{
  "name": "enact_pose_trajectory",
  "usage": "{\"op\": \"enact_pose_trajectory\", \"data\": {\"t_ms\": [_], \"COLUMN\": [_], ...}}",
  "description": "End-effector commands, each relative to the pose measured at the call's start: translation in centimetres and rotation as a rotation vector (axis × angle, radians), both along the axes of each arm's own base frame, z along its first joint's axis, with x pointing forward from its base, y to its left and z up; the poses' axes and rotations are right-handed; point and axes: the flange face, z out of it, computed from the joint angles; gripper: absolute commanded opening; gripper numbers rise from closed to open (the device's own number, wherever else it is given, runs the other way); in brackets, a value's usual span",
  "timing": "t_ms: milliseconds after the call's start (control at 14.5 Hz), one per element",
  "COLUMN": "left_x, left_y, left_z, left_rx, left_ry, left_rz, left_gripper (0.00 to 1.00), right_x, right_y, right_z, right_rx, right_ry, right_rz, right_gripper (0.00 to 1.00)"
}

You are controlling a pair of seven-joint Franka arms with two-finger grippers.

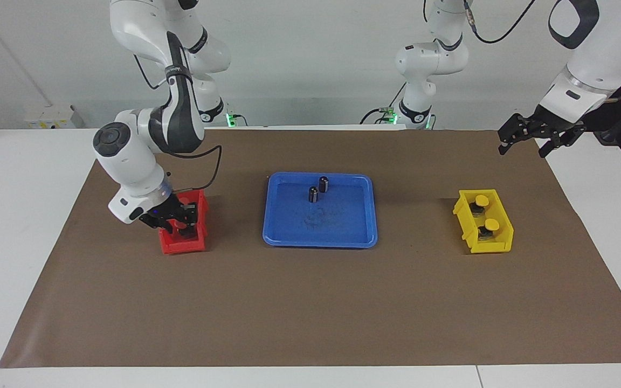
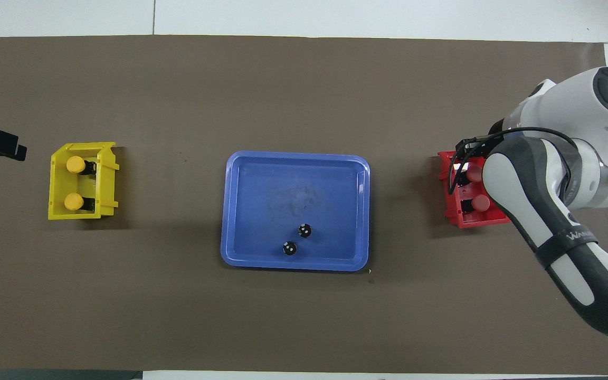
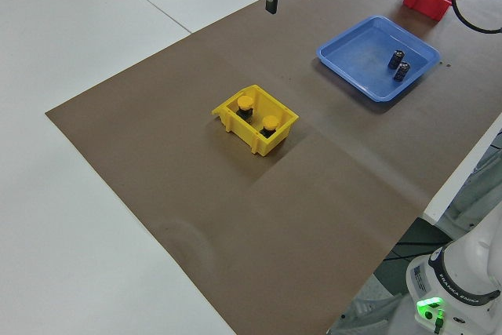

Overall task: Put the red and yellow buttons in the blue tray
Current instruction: 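Reach the right gripper into the red holder and grasp a red button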

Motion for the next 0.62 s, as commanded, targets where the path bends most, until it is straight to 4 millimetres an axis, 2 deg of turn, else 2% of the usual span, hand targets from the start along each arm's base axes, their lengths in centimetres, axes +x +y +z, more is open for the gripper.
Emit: {"op": "enact_pose_trajectory", "data": {"t_ms": [0,275,550], "left_x": [-0.8,-0.8,-0.8], "left_y": [0.1,0.1,0.1], "left_z": [0.1,0.0,0.0], "left_rx": [-0.012,-0.012,-0.012], "left_ry": [-0.016,-0.014,-0.014], "left_rz": [0.011,0.011,0.011], "left_gripper": [1.00,1.00,1.00], "right_x": [-1.4,-1.9,-3.2], "right_y": [-0.6,-0.7,-1.0], "right_z": [-0.3,-1.0,-2.5], "right_rx": [-0.013,-0.015,-0.018], "right_ry": [-0.018,-0.008,-0.012], "right_rz": [0.061,0.078,0.093], "right_gripper": [0.58,0.58,0.58]}}
